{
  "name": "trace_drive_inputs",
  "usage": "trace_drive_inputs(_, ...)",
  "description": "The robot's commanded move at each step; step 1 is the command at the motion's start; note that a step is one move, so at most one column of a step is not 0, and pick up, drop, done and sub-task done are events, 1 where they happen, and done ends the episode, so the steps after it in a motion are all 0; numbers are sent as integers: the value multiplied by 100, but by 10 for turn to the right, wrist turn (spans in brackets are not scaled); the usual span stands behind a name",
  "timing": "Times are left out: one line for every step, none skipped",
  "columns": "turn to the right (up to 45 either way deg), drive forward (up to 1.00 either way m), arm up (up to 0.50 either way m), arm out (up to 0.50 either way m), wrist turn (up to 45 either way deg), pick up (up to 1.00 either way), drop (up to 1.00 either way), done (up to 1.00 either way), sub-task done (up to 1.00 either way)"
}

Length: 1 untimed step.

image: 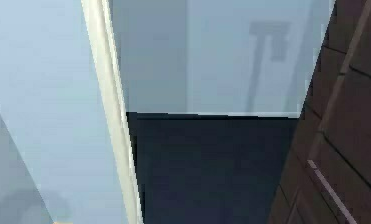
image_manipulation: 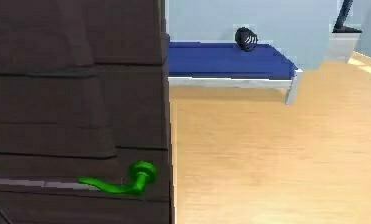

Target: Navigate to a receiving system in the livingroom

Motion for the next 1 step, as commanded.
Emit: trace_drive_inputs(0,45,0,0,0,0,0,0,0)
